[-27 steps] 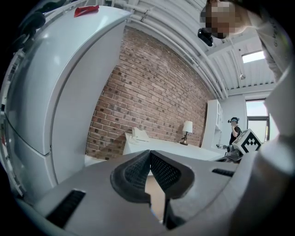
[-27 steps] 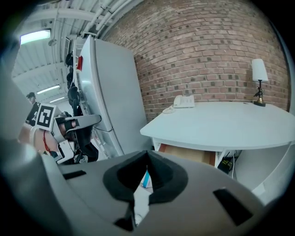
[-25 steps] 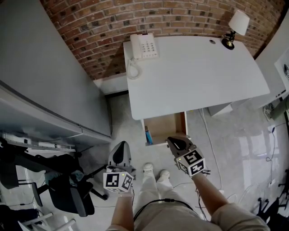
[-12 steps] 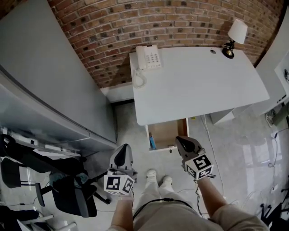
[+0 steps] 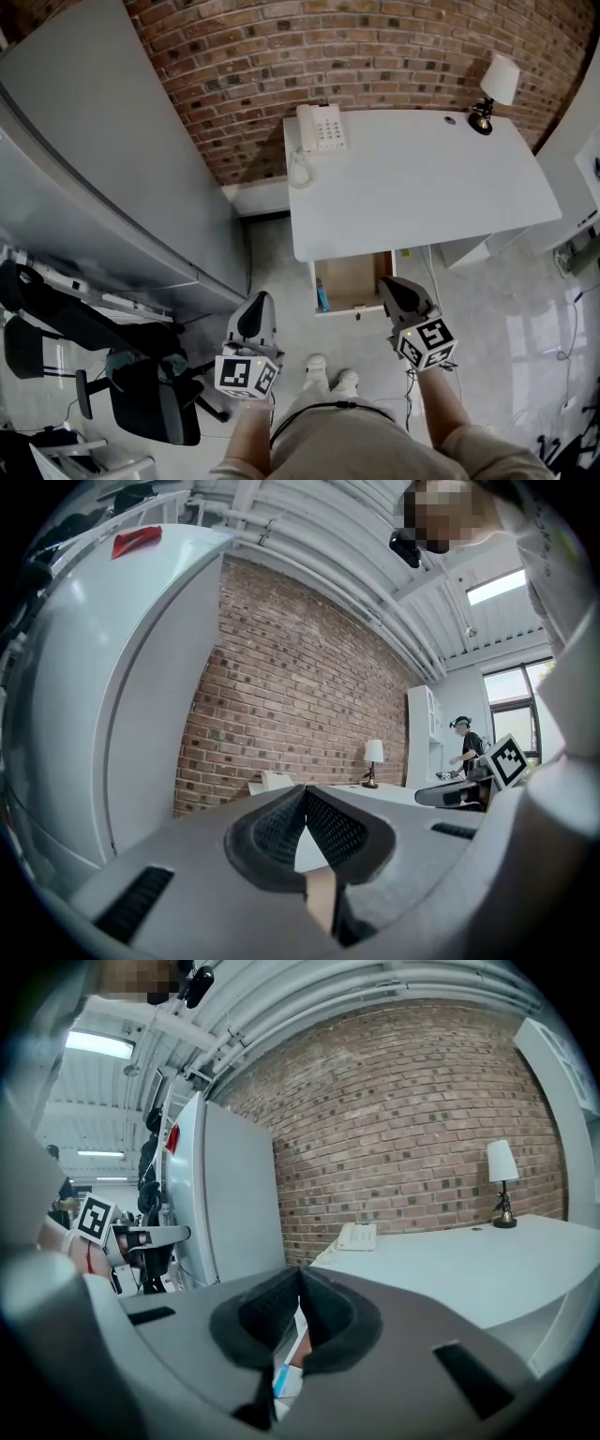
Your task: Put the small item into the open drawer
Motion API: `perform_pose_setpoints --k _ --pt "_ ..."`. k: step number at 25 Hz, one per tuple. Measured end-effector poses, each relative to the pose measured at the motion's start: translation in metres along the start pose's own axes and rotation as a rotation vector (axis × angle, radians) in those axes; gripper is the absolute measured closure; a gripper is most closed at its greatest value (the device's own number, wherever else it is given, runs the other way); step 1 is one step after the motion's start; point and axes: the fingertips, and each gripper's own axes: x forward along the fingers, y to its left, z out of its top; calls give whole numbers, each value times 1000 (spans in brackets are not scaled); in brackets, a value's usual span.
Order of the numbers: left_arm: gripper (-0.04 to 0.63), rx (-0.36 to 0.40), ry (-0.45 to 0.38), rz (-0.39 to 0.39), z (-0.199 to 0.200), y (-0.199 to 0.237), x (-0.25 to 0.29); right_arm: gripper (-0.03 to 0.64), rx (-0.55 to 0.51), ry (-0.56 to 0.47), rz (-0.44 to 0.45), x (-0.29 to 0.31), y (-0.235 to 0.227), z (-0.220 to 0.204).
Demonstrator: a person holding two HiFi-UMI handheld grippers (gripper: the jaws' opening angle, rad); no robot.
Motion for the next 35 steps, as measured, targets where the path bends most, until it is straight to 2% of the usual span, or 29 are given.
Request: perform_pose_setpoints --k 24,35 --pt "591 61 -77 24 54 21 4 611 -38 -91 -4 -4 -7 51" --pt "590 55 -81 27 54 28 4 611 -35 -92 -9 -1 -4 51"
